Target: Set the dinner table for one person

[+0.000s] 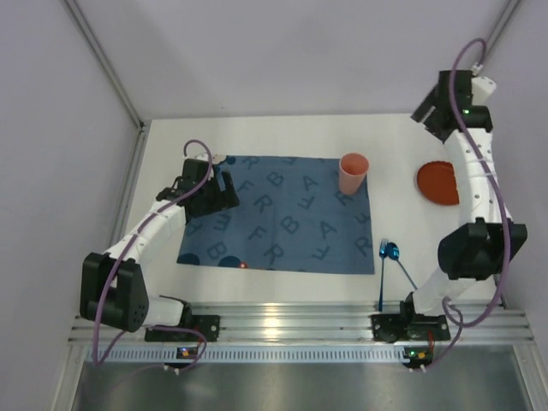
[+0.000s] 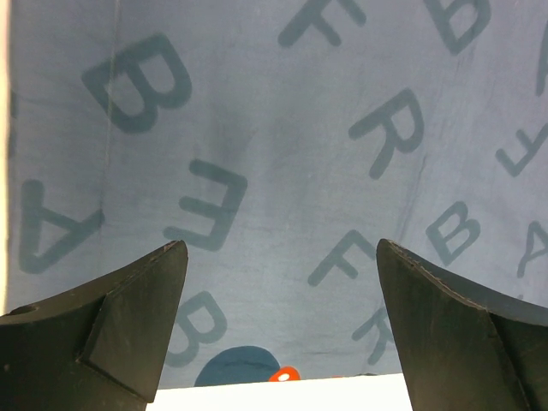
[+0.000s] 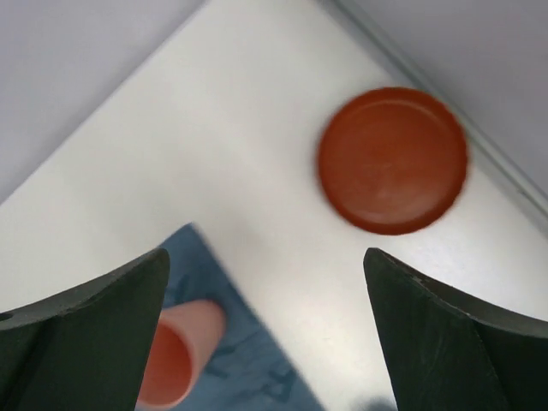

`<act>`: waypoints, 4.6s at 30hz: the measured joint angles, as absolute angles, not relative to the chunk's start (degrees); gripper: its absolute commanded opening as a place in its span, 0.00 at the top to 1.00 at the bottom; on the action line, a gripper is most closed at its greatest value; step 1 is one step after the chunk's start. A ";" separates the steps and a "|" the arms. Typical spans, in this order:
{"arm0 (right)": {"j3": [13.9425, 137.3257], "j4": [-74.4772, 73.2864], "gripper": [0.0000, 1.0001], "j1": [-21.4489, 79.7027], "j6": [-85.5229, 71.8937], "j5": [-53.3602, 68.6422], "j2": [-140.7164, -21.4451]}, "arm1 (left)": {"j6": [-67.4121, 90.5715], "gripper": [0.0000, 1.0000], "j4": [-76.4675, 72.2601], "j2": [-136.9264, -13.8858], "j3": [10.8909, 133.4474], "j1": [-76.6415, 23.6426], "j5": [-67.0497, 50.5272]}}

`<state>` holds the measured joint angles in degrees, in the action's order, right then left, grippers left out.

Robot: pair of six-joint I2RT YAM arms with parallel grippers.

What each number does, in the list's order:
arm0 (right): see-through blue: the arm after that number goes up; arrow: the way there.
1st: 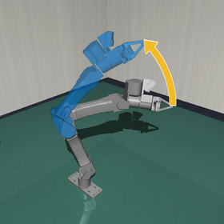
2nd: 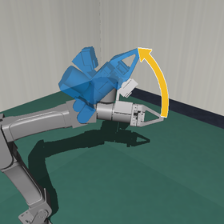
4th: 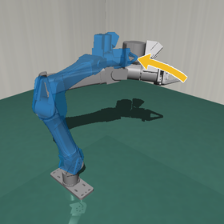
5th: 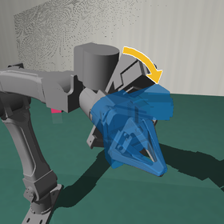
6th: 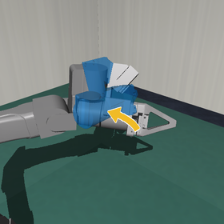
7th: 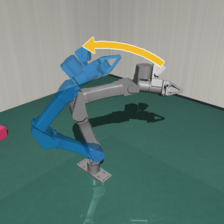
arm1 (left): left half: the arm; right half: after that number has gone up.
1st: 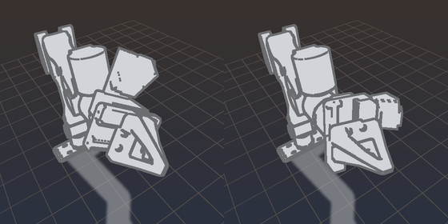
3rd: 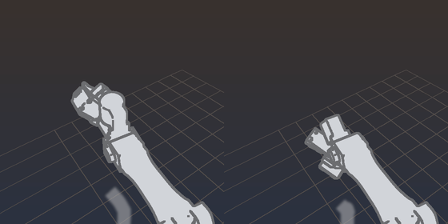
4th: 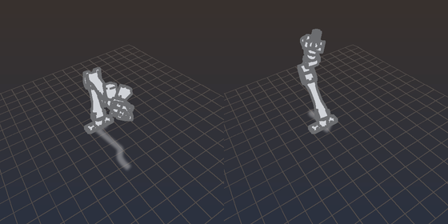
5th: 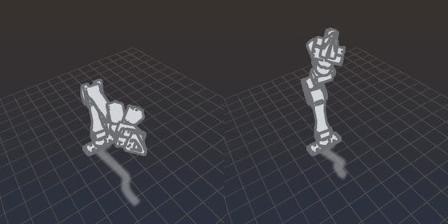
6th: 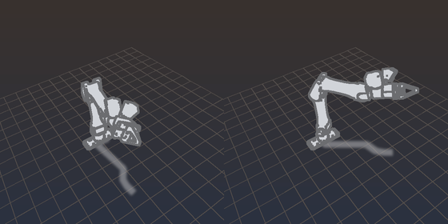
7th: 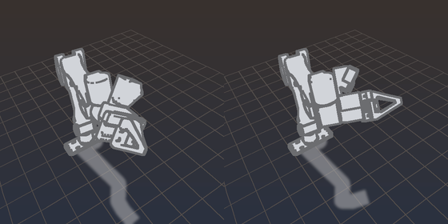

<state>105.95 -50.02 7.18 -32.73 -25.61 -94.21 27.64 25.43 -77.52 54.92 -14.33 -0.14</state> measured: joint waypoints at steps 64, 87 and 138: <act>124.79 -61.19 1.00 59.88 -22.87 -32.64 -107.98 | 35.35 0.01 37.36 -63.31 60.34 -14.28 15.46; 113.80 -44.69 0.29 58.89 -24.10 -9.13 -131.87 | 42.98 0.01 60.69 -37.80 59.90 -14.28 23.44; 49.06 -52.84 0.47 -3.18 -35.42 1.37 -91.68 | 40.80 0.02 30.61 -57.76 42.50 -14.28 7.09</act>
